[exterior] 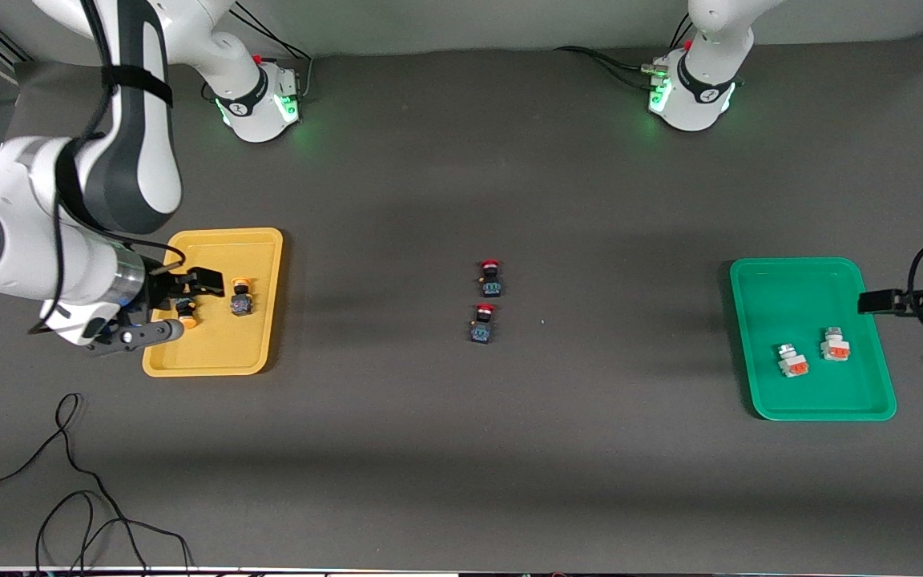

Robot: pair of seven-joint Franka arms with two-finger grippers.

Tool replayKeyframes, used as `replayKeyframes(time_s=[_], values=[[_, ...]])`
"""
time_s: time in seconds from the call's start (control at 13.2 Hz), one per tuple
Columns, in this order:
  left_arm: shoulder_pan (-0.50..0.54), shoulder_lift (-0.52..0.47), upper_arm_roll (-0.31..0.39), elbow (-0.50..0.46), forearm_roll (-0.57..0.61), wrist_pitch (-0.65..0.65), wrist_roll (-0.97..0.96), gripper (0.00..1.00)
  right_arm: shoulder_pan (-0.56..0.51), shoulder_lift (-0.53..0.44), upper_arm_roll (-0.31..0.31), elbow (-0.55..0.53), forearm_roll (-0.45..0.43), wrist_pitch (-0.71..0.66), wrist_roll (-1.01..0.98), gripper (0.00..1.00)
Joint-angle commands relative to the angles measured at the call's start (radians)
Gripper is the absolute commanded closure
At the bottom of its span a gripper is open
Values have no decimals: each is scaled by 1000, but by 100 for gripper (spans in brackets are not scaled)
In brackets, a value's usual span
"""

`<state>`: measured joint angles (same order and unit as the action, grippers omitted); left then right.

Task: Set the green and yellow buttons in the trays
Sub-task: 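Open both grippers to release the parts in the trays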

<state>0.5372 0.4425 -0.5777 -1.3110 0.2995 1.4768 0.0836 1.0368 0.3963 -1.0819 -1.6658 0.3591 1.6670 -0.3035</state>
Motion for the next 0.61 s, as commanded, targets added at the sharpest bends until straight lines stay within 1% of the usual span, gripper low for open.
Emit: replayKeyframes(time_s=[0.0, 0.08, 0.15, 0.23, 0.3, 0.38, 0.53], values=[[-9, 21, -22, 105, -29, -76, 18, 0, 6, -5, -10, 78, -54, -76, 30, 0], [-9, 21, -42, 119, -33, -95, 12, 0, 8, -19, -9, 87, -75, -78, 32, 0], [-11, 21, -65, 154, -33, -119, 7, 0, 6, -46, 0, 90, -110, -78, 64, 0], [-14, 21, -80, 188, -31, -145, 4, 0, 5, -82, 25, 89, -150, -78, 114, 0], [-29, 22, -79, 203, -27, -170, 2, 0, -13, -118, 80, 84, -181, -78, 163, 0], [-48, 22, -67, 205, -23, -179, 2, 0, -55, -155, 130, 77, -209, -78, 205, 0], [-37, 22, -64, 207, -23, -179, 8, 0, -160, -232, 264, 35, -252, -78, 266, 0]])
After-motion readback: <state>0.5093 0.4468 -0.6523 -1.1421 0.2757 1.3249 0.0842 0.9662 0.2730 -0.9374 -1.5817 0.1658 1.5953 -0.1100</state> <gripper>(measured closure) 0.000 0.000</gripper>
